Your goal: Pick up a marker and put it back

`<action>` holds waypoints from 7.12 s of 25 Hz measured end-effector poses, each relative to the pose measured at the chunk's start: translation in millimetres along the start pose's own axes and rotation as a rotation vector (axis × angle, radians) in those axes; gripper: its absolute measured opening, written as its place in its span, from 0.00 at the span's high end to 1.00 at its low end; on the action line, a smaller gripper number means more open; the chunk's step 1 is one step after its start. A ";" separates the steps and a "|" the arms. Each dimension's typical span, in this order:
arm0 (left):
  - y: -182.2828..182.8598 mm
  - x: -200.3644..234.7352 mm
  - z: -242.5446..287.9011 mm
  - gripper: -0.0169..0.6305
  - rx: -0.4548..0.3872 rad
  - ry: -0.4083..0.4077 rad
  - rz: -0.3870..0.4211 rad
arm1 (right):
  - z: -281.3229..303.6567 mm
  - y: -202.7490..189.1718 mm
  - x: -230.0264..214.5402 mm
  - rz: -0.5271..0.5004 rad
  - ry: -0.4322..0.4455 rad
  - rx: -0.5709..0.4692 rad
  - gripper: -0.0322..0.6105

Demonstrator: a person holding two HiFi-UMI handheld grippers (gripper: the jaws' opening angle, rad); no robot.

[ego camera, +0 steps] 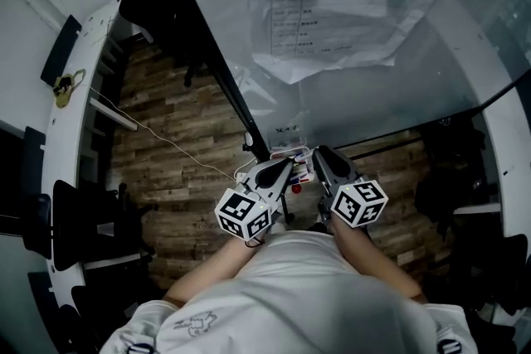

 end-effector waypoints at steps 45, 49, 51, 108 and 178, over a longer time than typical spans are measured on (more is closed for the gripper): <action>22.5 -17.2 -71.3 0.97 -0.110 -0.003 0.083 | -57.9 4.4 40.1 -0.063 0.034 -0.178 0.83; 25.8 -21.3 -58.3 0.97 -0.113 0.070 0.065 | -46.8 20.7 31.6 -0.088 0.078 -0.115 0.83; 25.9 -23.8 -50.4 0.97 -0.114 0.104 0.055 | -39.9 30.0 28.7 -0.119 0.102 -0.081 0.83; -81.6 -29.7 -5.6 0.97 -0.059 0.400 -0.271 | 47.6 7.7 -54.6 -0.291 0.180 0.357 0.83; -62.7 -55.1 2.0 0.97 -0.089 0.394 -0.189 | 20.0 22.2 -56.6 -0.297 0.224 0.321 0.83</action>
Point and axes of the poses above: the fingertips, and each gripper's own axes: z forward along the fingers, x to its left, y out of its top, the point moved 10 cm from there along -z, backward along the fingers, and after that the axes turned 13 degrees about z, right-handed, at the moved point
